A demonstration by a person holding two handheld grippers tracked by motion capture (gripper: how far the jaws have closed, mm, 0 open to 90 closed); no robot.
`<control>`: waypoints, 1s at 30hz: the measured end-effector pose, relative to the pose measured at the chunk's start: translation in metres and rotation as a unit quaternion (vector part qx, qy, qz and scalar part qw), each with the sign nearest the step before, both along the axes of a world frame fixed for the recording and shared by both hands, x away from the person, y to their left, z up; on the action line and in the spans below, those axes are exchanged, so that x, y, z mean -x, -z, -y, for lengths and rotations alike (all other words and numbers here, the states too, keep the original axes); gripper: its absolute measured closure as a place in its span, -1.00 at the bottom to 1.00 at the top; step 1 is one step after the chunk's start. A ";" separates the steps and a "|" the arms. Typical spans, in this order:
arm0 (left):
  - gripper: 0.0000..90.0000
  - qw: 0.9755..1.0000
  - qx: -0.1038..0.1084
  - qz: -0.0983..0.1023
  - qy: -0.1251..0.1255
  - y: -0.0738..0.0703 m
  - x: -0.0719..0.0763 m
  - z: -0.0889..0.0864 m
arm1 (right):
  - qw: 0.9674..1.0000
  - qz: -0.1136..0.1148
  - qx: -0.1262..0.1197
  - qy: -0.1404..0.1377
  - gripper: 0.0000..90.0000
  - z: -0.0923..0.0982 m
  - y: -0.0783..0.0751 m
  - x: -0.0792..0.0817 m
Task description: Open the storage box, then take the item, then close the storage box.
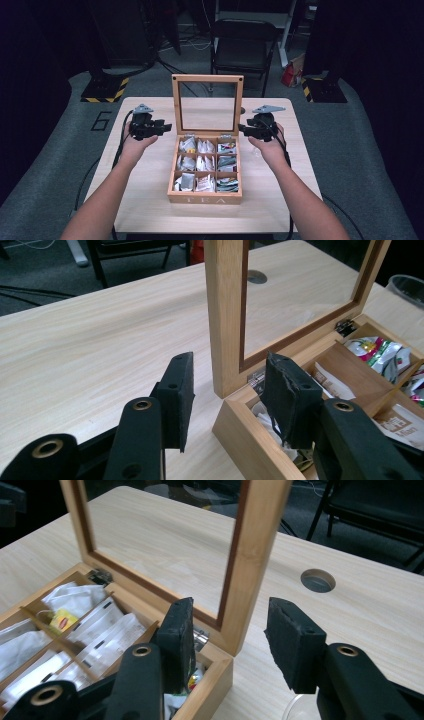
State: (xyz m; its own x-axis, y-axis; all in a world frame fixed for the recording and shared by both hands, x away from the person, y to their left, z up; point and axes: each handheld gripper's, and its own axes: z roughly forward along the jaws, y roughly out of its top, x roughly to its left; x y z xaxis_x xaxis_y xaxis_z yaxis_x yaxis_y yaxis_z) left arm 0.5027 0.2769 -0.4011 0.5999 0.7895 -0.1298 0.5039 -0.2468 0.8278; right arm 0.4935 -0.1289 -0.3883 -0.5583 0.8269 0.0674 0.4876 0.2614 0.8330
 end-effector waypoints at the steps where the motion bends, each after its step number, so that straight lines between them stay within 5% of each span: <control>1: 0.23 1.000 0.000 -0.002 -0.001 -0.001 0.002 0.000 | 1.000 0.004 0.002 -0.005 0.17 0.000 0.000 0.003; 7: 0.23 1.000 -0.003 -0.001 0.005 -0.002 0.013 -0.001 | 1.000 0.003 -0.010 -0.027 0.17 -0.001 -0.001 0.020; 18: 0.24 1.000 0.011 -0.001 0.005 0.002 0.029 -0.006 | 0.995 0.000 0.010 -0.100 0.18 -0.027 0.020 0.049; 30: 0.23 1.000 0.001 0.005 0.011 0.003 0.036 -0.004 | 0.981 -0.004 0.016 -0.195 0.40 -0.077 0.031 0.067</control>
State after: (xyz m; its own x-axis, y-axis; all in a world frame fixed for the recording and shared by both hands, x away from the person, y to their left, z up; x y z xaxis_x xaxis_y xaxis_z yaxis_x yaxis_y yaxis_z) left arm 0.4667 0.2805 -0.4040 0.6180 0.7761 -0.1256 0.4905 -0.2558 0.8331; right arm 0.4268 -0.0517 -0.4198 -0.8324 0.5520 0.0492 0.3508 0.4560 0.8179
